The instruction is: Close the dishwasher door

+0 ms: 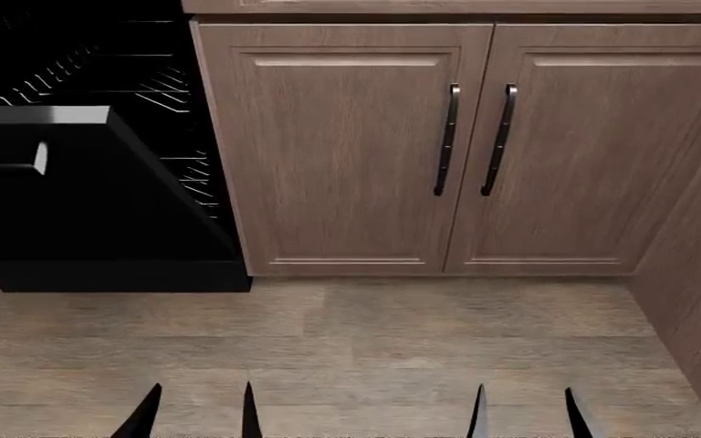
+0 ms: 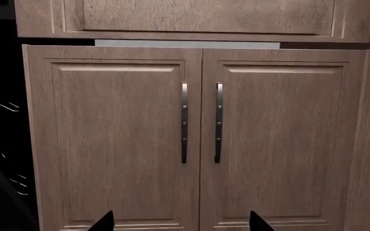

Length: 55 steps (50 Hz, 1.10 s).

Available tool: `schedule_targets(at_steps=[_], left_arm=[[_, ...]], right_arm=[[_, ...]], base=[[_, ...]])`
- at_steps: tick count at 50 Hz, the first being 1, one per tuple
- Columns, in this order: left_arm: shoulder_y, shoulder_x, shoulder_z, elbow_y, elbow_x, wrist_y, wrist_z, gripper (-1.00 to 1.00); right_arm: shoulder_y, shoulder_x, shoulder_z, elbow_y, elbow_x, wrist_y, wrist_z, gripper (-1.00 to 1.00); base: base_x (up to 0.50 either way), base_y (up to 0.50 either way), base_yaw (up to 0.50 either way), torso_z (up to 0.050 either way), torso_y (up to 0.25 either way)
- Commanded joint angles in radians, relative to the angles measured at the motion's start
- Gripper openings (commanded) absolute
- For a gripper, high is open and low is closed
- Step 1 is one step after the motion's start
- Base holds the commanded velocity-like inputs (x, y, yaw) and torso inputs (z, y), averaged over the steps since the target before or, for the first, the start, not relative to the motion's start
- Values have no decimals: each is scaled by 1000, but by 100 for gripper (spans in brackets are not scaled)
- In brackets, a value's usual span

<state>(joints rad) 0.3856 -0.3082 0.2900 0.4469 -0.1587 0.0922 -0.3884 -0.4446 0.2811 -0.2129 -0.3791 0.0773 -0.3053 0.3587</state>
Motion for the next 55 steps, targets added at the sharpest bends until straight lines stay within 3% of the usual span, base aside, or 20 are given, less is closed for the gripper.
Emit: schedule_targets(at_steps=[1, 55], left_arm=[[-1, -6, 5, 0, -3, 2, -6, 100], [-12, -27, 26, -8, -12, 10, -30, 100]], right_arm=[[1, 4, -4, 0, 1, 0, 6, 100], [5, 24, -21, -1, 8, -2, 29, 100]], base=[[0, 0, 0, -50, 96], [0, 0, 0, -50, 95]])
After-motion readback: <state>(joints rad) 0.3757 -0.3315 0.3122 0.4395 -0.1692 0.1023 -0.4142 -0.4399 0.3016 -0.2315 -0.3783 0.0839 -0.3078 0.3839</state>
